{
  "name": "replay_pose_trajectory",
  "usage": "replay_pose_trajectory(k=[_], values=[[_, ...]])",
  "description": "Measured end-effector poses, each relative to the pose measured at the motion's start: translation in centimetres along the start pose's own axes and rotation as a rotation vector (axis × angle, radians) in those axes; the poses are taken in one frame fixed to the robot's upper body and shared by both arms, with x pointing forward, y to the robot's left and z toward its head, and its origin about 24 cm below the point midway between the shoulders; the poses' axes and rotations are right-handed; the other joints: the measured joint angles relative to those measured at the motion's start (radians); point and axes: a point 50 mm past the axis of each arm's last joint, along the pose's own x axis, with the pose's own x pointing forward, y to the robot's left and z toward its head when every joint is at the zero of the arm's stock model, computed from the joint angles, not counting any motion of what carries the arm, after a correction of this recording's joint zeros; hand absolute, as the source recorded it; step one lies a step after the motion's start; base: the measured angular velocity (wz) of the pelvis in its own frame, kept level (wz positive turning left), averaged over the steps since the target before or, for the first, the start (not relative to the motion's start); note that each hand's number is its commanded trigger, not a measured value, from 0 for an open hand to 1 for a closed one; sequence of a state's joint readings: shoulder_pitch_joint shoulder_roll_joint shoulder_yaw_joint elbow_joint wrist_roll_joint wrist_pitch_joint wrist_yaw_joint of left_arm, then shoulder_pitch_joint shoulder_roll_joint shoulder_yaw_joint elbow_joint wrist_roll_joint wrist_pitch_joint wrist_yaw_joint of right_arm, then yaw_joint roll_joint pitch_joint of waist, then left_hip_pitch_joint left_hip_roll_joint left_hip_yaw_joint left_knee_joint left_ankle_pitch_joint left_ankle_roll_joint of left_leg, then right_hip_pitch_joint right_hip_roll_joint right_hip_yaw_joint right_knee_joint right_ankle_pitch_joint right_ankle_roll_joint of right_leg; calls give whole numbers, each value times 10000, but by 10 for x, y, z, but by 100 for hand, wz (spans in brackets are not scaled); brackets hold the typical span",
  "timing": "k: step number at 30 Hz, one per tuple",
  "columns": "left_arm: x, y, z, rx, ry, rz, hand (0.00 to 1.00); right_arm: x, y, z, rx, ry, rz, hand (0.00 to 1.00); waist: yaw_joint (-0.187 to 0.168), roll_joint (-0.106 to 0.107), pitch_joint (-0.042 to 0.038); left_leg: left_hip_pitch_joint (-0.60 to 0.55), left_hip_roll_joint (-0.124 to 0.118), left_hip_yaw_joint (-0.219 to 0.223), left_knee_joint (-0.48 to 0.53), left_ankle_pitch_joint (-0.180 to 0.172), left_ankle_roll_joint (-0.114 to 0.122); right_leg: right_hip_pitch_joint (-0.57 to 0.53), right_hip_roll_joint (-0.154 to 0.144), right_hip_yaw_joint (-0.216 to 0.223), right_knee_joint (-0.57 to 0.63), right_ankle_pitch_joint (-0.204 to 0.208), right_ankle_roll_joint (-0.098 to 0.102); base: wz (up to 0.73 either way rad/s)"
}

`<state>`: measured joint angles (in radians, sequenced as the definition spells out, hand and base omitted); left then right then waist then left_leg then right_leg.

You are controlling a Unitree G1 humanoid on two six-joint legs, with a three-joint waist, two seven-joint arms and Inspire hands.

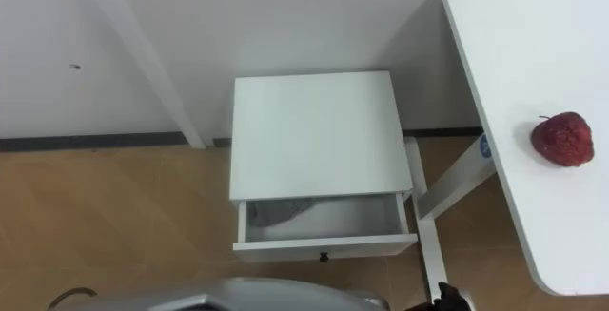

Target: Put apple and close drawer

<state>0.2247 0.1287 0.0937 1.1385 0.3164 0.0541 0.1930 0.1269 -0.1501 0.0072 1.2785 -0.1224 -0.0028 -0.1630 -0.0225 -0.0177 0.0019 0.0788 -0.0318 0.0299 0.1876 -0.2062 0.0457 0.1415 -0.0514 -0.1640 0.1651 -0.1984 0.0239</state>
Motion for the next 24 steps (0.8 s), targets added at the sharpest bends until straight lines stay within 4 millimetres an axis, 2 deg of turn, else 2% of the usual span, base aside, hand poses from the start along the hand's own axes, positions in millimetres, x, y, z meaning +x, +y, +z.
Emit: replay_pose_trajectory(k=[7,10,15,18,20,21,23,24], values=[[-1,-1,-3,10,73,-22,0,0,0,1,18,-14,-1,0,26,-10,-14,-5,12,87,7,0,0,-92,8,148,11,-1,-2,-3],[-1,-1,-3,13,66,-19,0,0,0,0,679,85,-8,0,52,-52,-40,3,16,105,-5,1,2,-104,10,154,30,0,-2,-3],[1,1,-1,-281,46,30,0,1,-6,0,4176,368,-313,0,-14,-56,-33,-1,25,130,-37,1,1,-143,27,233,30,3,-4,-3],[0,3,-3,-603,24,103,0,1,-11,-6,6582,799,-610,0,-24,-98,-31,14,8,184,-31,-3,0,-134,35,225,33,9,-8,-2],[1,8,-6,-1091,99,306,0,1,-19,-10,8945,1060,-1028,0,-78,-99,-20,34,3,228,-33,-4,-3,-133,47,260,50,12,-12,-5],[1,9,-7,-1191,122,347,0,1,-21,-11,9512,1114,-1147,0,-102,-119,-27,35,1,227,-32,-4,-3,-133,47,254,53,12,-12,0],[0,11,-13,-1407,234,450,0,2,-28,-11,12103,1306,-1559,0,-330,-129,-9,24,15,154,-53,-5,-1,-117,41,229,45,12,-12,2],[0,12,-14,-1440,264,470,0,2,-30,-11,12760,1345,-1644,0,-381,-121,-3,18,15,150,-59,-10,3,-109,38,233,45,12,-12,6]])
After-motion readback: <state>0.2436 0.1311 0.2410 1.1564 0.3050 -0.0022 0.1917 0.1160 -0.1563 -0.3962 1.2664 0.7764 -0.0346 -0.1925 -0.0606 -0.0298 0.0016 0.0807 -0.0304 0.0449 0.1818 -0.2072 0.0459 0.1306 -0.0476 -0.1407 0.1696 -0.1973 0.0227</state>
